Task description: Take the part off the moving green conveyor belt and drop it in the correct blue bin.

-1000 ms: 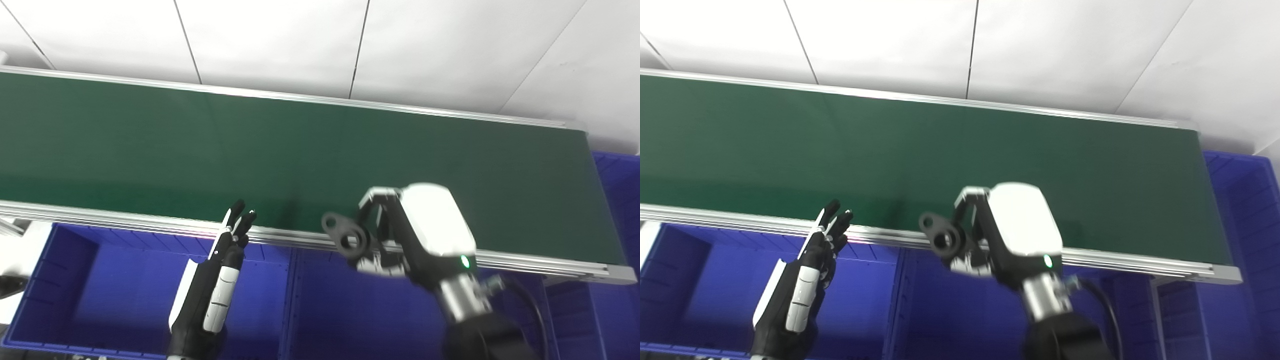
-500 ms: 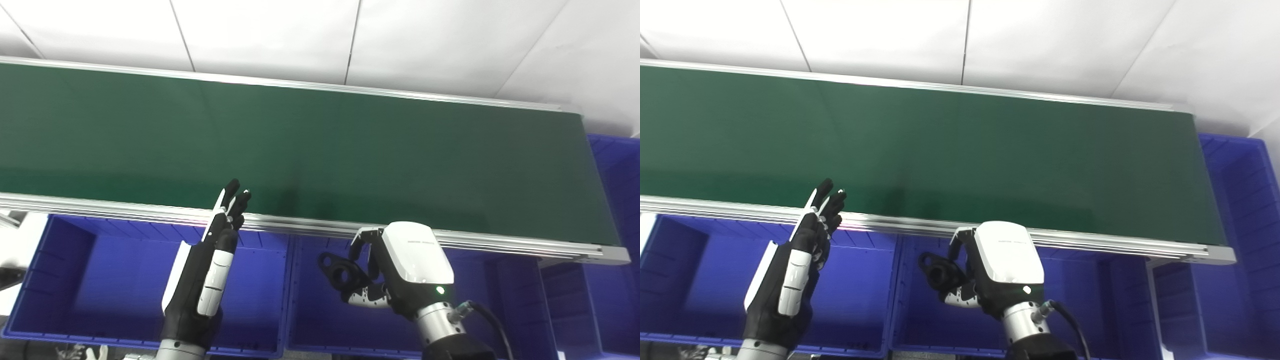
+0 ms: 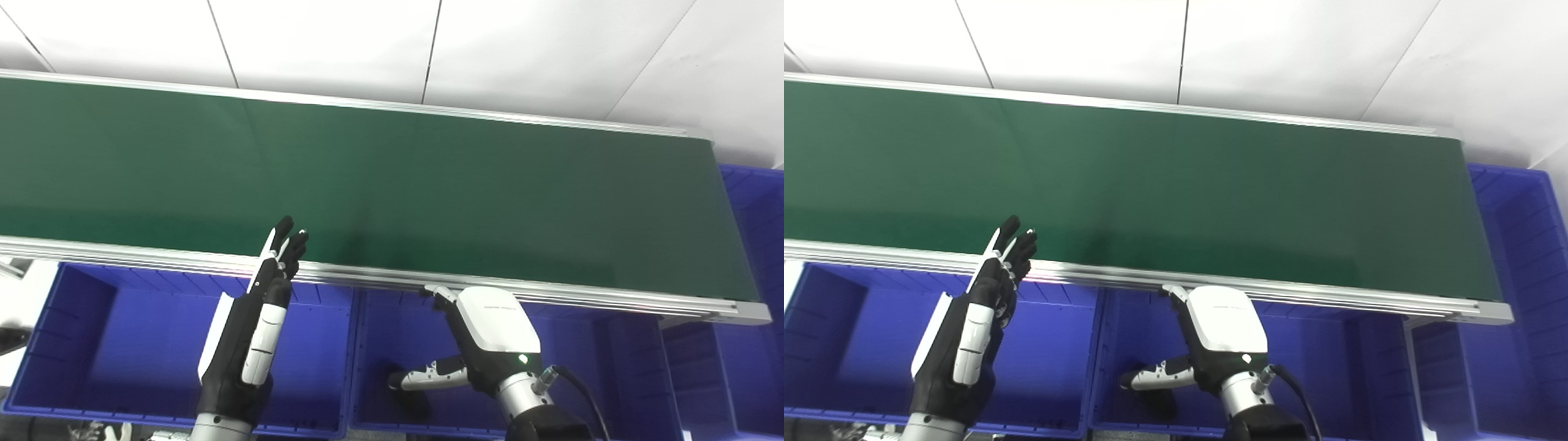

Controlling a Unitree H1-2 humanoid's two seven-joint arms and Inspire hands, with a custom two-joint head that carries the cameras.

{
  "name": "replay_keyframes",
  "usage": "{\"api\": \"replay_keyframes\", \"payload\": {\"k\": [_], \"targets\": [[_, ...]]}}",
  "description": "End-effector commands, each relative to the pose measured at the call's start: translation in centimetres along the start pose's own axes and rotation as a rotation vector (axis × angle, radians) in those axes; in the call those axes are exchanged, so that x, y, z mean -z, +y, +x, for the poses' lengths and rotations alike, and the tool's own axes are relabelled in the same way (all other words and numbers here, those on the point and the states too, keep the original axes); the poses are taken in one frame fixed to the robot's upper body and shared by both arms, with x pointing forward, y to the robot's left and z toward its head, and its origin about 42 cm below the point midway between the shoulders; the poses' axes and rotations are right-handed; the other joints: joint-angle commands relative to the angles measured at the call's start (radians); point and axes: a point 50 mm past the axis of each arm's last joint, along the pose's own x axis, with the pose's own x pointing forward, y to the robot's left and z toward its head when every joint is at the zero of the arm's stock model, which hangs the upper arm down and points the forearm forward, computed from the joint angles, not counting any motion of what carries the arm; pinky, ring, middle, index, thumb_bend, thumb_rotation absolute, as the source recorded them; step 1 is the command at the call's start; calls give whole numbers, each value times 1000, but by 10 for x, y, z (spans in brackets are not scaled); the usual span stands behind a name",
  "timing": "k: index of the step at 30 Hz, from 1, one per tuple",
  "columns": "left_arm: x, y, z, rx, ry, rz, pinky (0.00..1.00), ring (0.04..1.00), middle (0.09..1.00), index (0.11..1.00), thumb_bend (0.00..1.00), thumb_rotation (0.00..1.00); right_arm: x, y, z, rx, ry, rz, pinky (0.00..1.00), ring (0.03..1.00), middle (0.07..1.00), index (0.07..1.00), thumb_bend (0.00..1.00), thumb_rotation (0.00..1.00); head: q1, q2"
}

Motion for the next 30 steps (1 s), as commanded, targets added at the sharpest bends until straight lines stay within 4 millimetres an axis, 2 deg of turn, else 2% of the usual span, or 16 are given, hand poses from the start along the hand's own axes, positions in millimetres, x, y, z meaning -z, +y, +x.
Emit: {"api": "replay_keyframes", "payload": {"k": [1, 3, 6, 9, 11, 13, 15, 17, 19, 21, 26, 30], "targets": [[-9, -1, 0, 2, -38, -10, 1000, 962, 956, 1000, 622, 1000, -9, -16, -9, 55, -72, 46, 204, 321, 831, 852, 1000, 727, 0, -1], [-9, 1, -1, 11, -40, 6, 1000, 964, 954, 1000, 620, 1000, -15, -27, -19, 67, -96, 126, 208, 318, 795, 841, 1000, 783, 0, -1], [-10, 3, -2, 15, -34, 13, 1000, 980, 954, 1000, 627, 1000, -24, -40, -35, 98, -153, 293, 305, 440, 717, 809, 1000, 813, -3, -2], [-10, 5, -3, 11, -35, 7, 1000, 976, 949, 1000, 618, 1000, -34, -47, -59, 132, -234, 578, 387, 513, 693, 792, 998, 814, -5, -6], [-10, 7, -4, 7, -33, 10, 1000, 973, 947, 1000, 619, 1000, -42, -43, -71, 147, -276, 764, 451, 573, 711, 797, 980, 822, -5, -7], [-10, 11, -4, 5, -37, 25, 1000, 967, 949, 1000, 622, 1000, -60, -35, -89, 201, -295, 1004, 614, 708, 784, 821, 939, 940, -8, -9], [-9, 15, -4, 8, -54, 33, 1000, 961, 950, 1000, 612, 1000, -74, -26, -99, 252, -287, 1174, 692, 755, 809, 840, 900, 988, -16, -12], [-7, 19, -3, 5, -69, 40, 1000, 954, 953, 1000, 610, 1000, -80, -15, -99, 305, -277, 1268, 715, 770, 820, 852, 869, 997, -31, -17], [-5, 24, -3, -4, -68, 30, 1000, 957, 968, 1000, 612, 1000, -81, 1, -89, 401, -243, 1342, 734, 786, 842, 864, 837, 1000, -49, -24], [-2, 27, -3, -8, -74, 27, 1000, 966, 983, 1000, 621, 1000, -74, 17, -72, 495, -191, 1365, 773, 825, 880, 895, 821, 1000, -60, -32], [9, 35, -4, -7, -84, 18, 1000, 994, 1000, 1000, 674, 1000, -64, 42, -43, 518, -147, 1309, 886, 919, 941, 949, 838, 1000, -69, -65], [14, 37, -5, 1, -88, 27, 1000, 1000, 1000, 1000, 671, 1000, -62, 50, -39, 513, -169, 1247, 934, 960, 975, 968, 845, 1000, -64, -89]]}}
